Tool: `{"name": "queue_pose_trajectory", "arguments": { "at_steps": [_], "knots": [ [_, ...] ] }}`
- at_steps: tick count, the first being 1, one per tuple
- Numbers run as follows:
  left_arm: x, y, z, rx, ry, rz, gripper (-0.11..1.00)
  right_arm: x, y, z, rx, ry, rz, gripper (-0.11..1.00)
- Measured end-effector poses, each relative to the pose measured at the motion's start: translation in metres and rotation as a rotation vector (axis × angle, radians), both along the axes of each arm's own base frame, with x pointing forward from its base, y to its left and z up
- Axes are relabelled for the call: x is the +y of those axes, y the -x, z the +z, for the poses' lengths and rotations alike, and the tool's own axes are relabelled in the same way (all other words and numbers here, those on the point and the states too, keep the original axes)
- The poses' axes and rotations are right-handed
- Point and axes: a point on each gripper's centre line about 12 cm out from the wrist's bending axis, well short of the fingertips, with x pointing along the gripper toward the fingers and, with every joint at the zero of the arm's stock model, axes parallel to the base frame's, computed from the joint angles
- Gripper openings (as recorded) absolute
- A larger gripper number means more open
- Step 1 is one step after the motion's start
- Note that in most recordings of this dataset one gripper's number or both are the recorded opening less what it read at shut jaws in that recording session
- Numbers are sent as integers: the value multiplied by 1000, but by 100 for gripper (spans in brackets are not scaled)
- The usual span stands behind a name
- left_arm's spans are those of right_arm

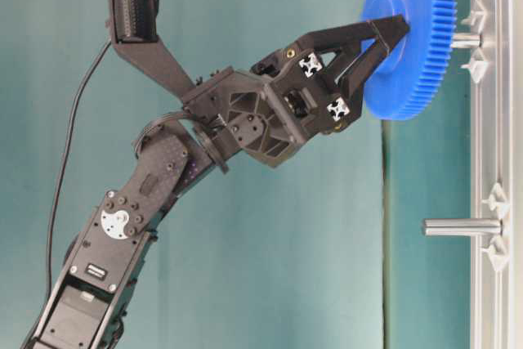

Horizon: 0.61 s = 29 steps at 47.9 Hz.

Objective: Find the location of the shaft and insert the large gear.
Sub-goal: 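Carry the gear right along the rail toward the right shaft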

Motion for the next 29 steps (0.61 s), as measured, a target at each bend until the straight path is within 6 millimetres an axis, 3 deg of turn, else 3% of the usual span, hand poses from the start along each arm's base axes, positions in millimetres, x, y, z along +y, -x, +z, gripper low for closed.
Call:
{"name": "queue_pose_trajectory", "arguments": {
  "at_steps": [16,29],
  "knots": [
    [2,-2,-4,5,34,37,71,0,0,-1,2,0,0,3],
    [1,7,-11,107,46,43,71,0,0,-1,2,0,0,3]
  ]
}}
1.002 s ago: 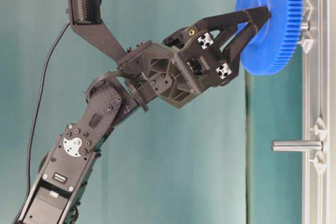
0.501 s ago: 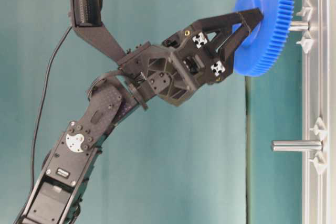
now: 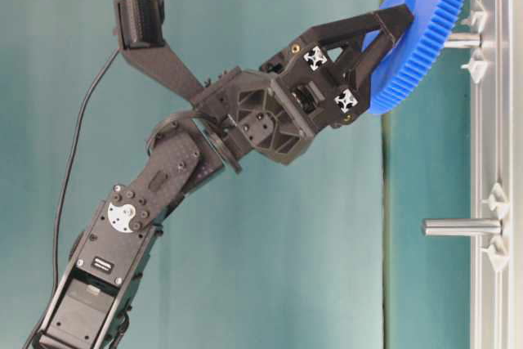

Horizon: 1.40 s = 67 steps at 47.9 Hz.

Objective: Find the location of the shaft and insert the large gear.
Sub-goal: 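Carry the gear right along the rail toward the right shaft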

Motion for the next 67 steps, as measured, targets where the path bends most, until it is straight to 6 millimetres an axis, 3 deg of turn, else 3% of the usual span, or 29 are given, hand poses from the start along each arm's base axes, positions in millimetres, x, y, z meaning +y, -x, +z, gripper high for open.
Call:
{"name": "queue_pose_trajectory", "arguments": {
  "at_steps": [30,44,57,67],
  "knots": [
    [-1,9,3,59,8,3,71,0,0,1,-5,0,-3,3],
    [1,-2,19,11,2,4,72,-1,0,1,-3,0,-6,3],
    [2,-11,17,8,1,3,78,-1,0,0,-2,0,-6,3],
    [3,-28,21,-26,-1,4,76,-1,0,1,-3,0,-6,3]
  ]
}}
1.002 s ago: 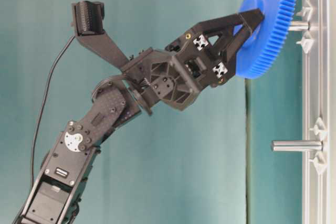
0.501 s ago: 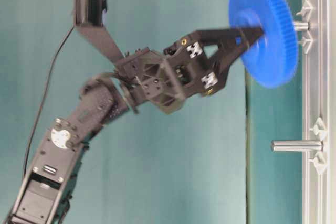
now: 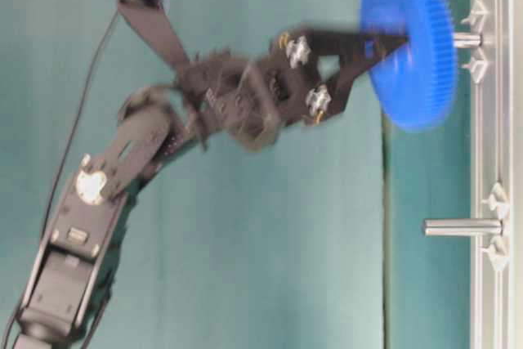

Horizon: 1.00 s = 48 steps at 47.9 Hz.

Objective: Find the location of the shaft and insert the large gear.
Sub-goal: 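Carry the gear right along the rail toward the right shaft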

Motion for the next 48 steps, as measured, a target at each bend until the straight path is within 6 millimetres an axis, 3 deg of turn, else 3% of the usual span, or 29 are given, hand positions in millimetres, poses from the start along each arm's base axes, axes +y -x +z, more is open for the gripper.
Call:
{"name": "queue_pose_trajectory", "arguments": {
  "at_steps": [35,48],
  "knots": [
    [-1,9,-3,96,10,1,77,0,2,1,-8,1,-2,3],
    [-2,10,-4,104,9,-3,86,0,2,1,-11,1,0,3]
  ]
}}
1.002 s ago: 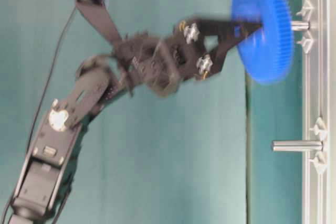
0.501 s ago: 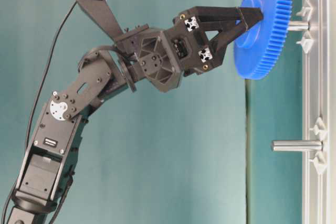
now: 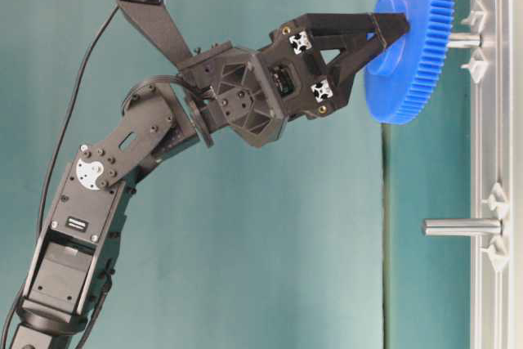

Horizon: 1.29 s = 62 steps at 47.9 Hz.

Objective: Find the location of the shaft and insert the large gear.
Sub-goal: 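Carry the gear right along the rail toward the right shaft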

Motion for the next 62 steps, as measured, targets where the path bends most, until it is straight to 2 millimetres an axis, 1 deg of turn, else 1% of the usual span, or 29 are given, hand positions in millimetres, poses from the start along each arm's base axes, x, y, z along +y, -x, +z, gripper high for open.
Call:
{"name": "queue_pose_trajectory", "arguments": {
  "at_steps": [8,36,43,54,62],
  "knots": [
    [0,0,0,1,3,4,91,0,0,0,0,0,0,3],
    [-1,4,2,26,5,3,91,0,0,0,0,0,0,3],
    [-5,8,-3,47,7,-4,91,0,0,-1,3,0,-2,3],
    [-7,9,-2,50,8,-7,91,0,0,0,0,0,0,3],
    [-8,16,-9,77,11,-7,91,0,0,0,0,0,-2,3]
  ]
}}
